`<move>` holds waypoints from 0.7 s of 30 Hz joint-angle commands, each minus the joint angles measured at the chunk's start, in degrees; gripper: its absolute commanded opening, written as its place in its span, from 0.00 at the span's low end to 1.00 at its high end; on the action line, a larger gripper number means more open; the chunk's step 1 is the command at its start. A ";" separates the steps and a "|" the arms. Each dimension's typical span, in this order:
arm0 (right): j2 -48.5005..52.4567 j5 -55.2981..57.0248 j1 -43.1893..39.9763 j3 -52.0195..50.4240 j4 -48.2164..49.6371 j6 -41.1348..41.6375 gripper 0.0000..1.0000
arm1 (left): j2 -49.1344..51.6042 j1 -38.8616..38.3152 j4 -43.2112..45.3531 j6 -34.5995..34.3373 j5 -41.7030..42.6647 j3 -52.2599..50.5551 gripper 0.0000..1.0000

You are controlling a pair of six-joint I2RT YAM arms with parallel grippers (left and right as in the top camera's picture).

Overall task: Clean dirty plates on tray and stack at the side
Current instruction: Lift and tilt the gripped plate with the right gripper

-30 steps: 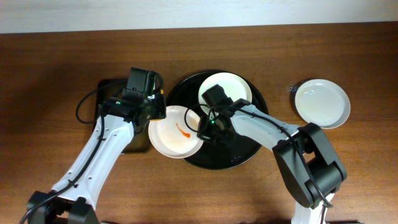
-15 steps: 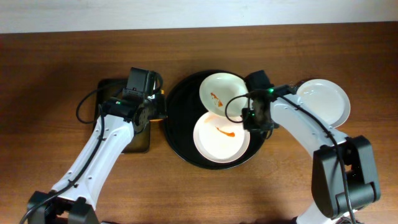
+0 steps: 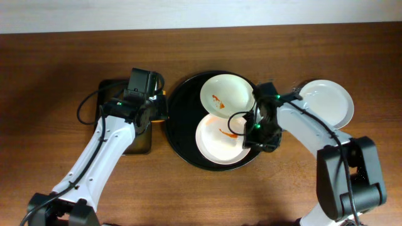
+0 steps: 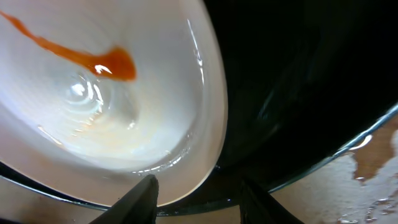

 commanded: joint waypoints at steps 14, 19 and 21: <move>-5.86 16.63 -3.15 8.57 -10.21 -1.66 0.04 | -1.73 0.22 0.13 -0.52 0.63 0.17 0.00; -6.05 21.70 -3.15 12.50 -13.92 -14.14 0.04 | -1.70 0.22 0.13 -0.52 0.61 0.17 0.00; -5.99 23.19 -3.15 12.50 -13.84 -21.81 0.04 | -1.70 0.22 0.13 -0.52 0.61 0.17 0.00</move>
